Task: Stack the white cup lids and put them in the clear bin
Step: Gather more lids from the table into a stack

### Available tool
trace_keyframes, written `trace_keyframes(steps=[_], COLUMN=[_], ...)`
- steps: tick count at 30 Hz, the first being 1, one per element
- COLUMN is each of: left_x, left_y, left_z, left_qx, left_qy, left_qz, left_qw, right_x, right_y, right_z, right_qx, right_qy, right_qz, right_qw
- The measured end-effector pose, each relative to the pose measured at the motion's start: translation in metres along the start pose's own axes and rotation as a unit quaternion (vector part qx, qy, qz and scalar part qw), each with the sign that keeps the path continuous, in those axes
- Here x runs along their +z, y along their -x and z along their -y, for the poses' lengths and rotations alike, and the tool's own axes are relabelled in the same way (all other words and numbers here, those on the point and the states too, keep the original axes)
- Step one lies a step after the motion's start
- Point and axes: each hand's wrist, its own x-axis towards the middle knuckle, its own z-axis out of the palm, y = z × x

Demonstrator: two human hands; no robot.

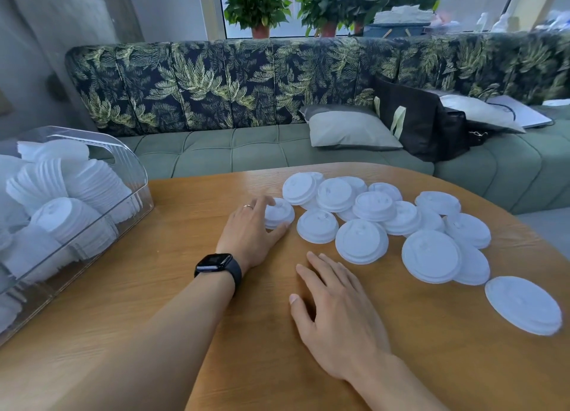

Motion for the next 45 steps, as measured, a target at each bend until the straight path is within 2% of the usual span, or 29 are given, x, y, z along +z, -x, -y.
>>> trace_keyframes(steps=[4,7,9,14,18,22,26,32,40,45], left_x=[-0.005,-0.009,-0.016,-0.029,-0.032,-0.041,-0.040,-0.018,0.009,0.009], left_y=[0.017,0.048,0.077,0.150,0.175,0.151,0.090,0.020,0.007,0.010], left_z=[-0.001,-0.004,-0.008,-0.013,-0.010,-0.022,-0.055,-0.091,-0.094,-0.092], left_qx=[-0.023,-0.033,-0.031,0.033,0.054,0.042,0.065,0.039,0.005,0.000], left_qy=[0.055,0.077,0.083,0.048,0.051,0.089,0.021,-0.044,-0.051,-0.013], left_qz=[-0.049,-0.054,-0.052,-0.014,0.008,0.004,-0.013,0.063,0.065,0.049], left_qw=[0.997,0.995,0.995,0.998,0.997,0.995,0.998,0.996,0.997,0.999], right_x=[-0.001,0.001,0.003,0.006,0.003,0.003,0.003,0.010,0.014,0.003], right_y=[0.001,0.002,0.002,0.010,0.027,0.043,0.054,0.054,0.053,0.053], right_z=[0.001,-0.001,-0.001,-0.003,-0.005,-0.009,-0.012,-0.013,-0.016,-0.015], right_qx=[0.000,0.012,0.018,0.028,0.037,0.046,0.065,0.061,0.055,0.037], right_qy=[-0.011,-0.023,-0.025,-0.022,-0.022,0.003,0.019,0.030,0.034,0.006], right_qz=[-0.008,-0.020,-0.034,-0.047,-0.050,-0.052,-0.047,-0.066,-0.063,-0.037], right_qw=[1.000,0.999,0.999,0.998,0.998,0.998,0.997,0.996,0.996,0.999])
